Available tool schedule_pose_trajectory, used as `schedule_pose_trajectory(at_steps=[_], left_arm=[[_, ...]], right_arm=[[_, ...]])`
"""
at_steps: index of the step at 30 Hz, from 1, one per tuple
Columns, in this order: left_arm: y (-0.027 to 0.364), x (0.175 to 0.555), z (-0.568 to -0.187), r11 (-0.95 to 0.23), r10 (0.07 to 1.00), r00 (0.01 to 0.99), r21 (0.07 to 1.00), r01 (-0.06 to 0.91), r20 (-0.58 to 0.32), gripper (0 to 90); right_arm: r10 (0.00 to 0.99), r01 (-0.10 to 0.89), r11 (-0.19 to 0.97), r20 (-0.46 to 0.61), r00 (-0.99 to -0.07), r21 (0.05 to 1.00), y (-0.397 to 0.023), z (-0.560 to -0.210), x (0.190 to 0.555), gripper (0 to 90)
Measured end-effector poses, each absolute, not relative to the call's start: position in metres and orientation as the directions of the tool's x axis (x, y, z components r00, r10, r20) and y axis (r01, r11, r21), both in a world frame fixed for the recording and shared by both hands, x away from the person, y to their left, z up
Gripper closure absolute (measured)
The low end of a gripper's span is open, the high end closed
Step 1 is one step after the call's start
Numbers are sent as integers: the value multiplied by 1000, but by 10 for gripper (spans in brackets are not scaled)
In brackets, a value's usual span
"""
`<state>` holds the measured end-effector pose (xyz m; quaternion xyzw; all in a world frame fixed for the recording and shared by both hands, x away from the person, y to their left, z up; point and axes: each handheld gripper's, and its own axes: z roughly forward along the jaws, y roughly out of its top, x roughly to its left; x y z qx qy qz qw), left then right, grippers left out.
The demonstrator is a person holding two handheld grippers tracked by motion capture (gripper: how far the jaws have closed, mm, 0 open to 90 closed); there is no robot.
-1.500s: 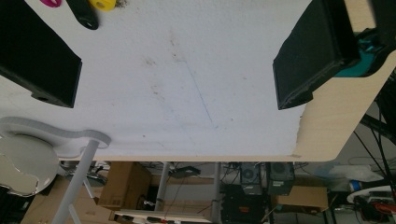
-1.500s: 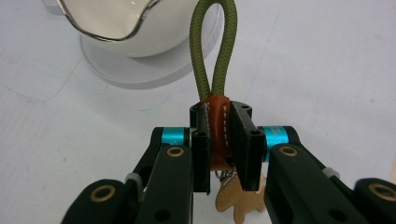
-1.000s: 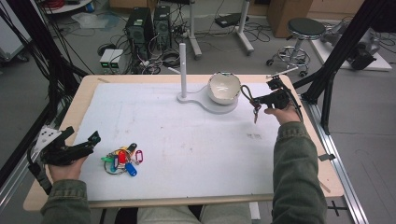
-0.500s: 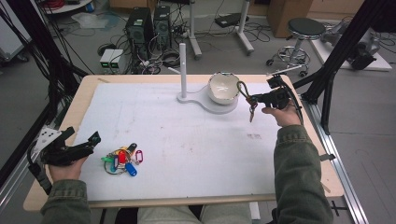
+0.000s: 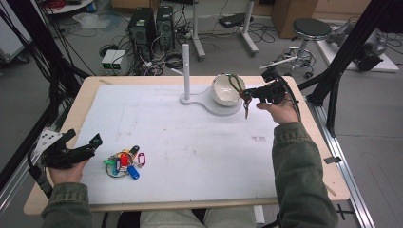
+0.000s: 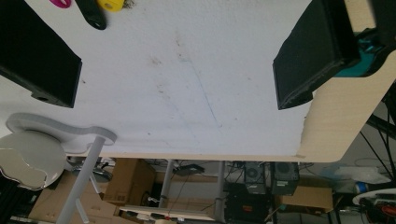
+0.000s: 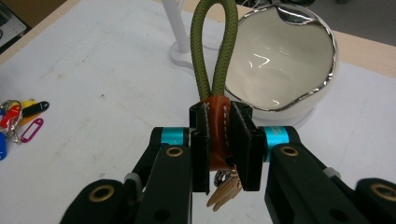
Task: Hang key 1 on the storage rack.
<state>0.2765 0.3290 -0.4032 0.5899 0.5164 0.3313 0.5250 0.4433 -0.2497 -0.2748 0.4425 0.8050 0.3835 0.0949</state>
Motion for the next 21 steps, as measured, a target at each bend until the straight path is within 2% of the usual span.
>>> schedule_pose_trajectory(at_steps=[21], left_arm=[[329, 277, -403, 85, 957, 248, 961, 262, -152, 17]], right_arm=[[724, 591, 348, 191, -663, 728, -198, -252, 452, 784]])
